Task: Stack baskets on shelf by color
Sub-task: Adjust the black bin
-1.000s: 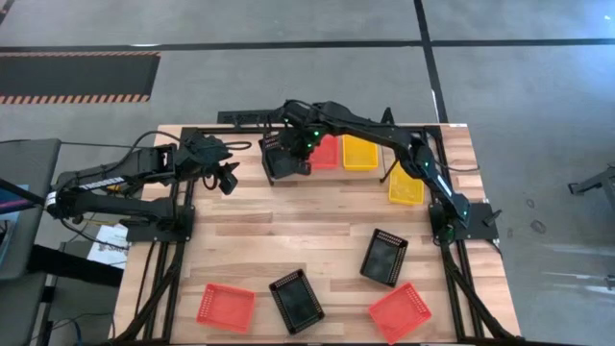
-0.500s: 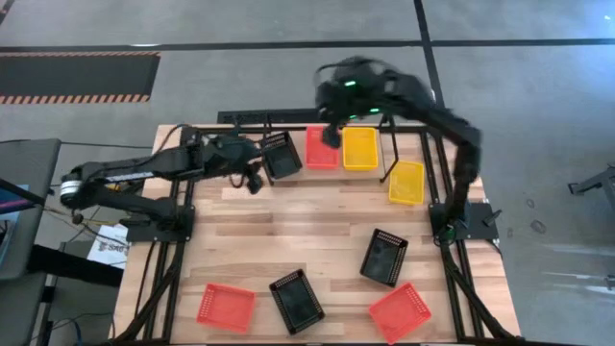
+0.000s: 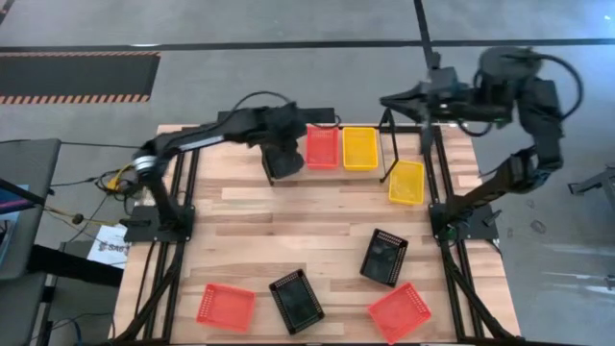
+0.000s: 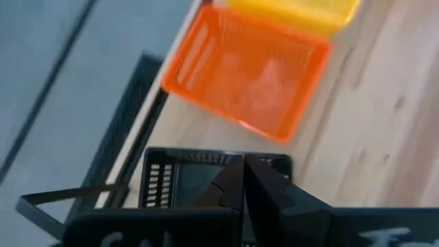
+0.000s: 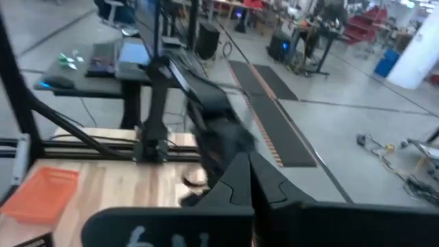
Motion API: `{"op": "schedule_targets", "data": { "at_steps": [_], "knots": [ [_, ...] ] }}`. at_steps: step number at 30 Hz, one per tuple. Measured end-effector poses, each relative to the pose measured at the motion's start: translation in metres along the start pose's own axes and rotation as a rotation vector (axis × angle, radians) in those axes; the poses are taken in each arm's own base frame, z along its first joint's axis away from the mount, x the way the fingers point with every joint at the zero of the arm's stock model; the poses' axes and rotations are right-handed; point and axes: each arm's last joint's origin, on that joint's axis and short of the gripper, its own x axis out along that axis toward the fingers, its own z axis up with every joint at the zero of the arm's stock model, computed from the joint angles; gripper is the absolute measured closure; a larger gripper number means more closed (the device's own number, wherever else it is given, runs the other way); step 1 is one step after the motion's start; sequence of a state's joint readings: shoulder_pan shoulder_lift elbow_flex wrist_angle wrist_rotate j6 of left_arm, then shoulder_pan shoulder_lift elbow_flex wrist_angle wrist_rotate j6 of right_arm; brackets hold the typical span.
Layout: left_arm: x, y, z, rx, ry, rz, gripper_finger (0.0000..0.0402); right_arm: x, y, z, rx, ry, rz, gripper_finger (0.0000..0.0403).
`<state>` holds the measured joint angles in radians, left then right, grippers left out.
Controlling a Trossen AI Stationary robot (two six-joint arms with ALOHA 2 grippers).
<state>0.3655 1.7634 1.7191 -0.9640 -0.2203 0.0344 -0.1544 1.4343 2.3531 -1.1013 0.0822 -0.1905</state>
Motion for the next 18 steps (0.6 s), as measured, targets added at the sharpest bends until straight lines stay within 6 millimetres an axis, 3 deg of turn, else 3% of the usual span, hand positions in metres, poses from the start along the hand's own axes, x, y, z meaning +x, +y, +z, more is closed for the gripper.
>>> {"op": "schedule_targets", "data": {
  "at_steps": [3,9,14,18],
  "knots": [
    [0.023,0.005,0.012,-0.014,0.147,-0.013,0.0401,-0.017,0.005,0.002,-0.004,-0.034,0.036,0.0403],
    [0.064,0.009,0.011,-0.003,0.460,-0.011,0.0401,-0.040,0.010,0.002,-0.011,-0.060,0.087,0.0403],
    [0.087,0.005,0.010,0.026,0.522,-0.026,0.0402,-0.044,0.011,-0.003,-0.019,-0.007,0.071,0.0402],
    [0.091,0.009,0.011,0.027,0.494,0.008,0.0401,-0.044,0.011,-0.008,-0.014,0.045,0.066,0.0402]
  ]
}}
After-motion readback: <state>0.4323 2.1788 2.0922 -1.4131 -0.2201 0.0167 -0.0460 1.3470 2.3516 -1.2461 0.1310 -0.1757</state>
